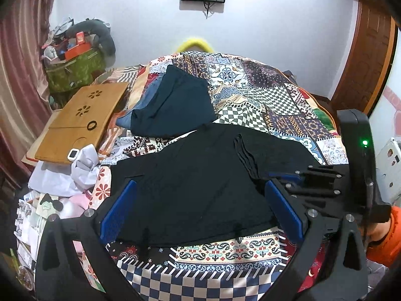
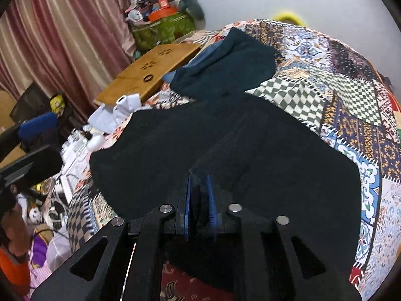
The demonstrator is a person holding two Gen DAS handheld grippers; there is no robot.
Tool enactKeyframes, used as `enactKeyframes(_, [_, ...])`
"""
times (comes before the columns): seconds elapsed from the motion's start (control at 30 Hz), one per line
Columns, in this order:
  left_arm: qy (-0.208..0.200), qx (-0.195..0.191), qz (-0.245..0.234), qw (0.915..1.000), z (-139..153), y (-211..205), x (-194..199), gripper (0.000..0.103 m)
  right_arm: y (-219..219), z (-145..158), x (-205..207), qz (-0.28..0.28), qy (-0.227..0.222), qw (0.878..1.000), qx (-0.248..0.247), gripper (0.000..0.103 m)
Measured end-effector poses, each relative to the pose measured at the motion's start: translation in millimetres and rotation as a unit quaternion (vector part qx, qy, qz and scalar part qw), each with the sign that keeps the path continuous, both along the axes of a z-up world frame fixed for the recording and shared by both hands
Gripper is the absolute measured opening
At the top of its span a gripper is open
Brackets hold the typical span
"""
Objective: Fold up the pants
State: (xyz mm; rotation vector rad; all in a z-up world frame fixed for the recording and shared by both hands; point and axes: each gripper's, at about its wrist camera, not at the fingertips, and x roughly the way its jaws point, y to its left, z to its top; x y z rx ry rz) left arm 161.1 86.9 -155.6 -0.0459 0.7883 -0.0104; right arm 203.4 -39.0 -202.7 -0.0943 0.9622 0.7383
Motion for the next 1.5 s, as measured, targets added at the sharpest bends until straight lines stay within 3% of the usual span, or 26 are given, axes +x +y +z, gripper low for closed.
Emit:
enactKeyframes(0.13, [-0.008,0.015,-0.003,0.9999,2,-7,5,0.103,-1,4,-8,0.024,0.009,1.000,-0.003,0.033])
enactKeyframes(0.27, [-0.021,0.026,-0.017,0.9993,7,-20,14,0.103,-19,16,-15,0.025,-0.015,0.999,-0.011,0.042])
enactKeyframes(0.5, [-0.025,0.043,-0.061,0.9969,9,-55,43,0.103,-73,48,-1,-0.027,-0.064,0.998,0.004,0.049])
enactKeyframes(0.73, [0.014,0.043,-0.097,0.9943,2,-90,96,0.103,-114,56,32,-0.082,-0.083,0.993,0.011,0.049])
enactKeyframes(0.9, [0.063,0.024,-0.111,0.9915,-17,-103,137,0.103,-122,41,54,-0.092,-0.066,0.994,0.009,0.049])
enactKeyframes(1.07, [0.124,0.003,-0.116,0.9855,-51,-106,166,0.103,-121,8,76,-0.081,-0.021,0.996,0.001,0.049])
enactKeyframes(1.33, [0.219,0.014,-0.104,0.9700,-104,-98,175,0.103,-114,-44,87,-0.045,0.050,0.997,-0.040,0.049])
enactKeyframes(1.5, [0.211,0.032,-0.115,0.9701,-109,-97,165,0.103,-126,-46,75,-0.045,0.054,0.997,-0.034,0.049])
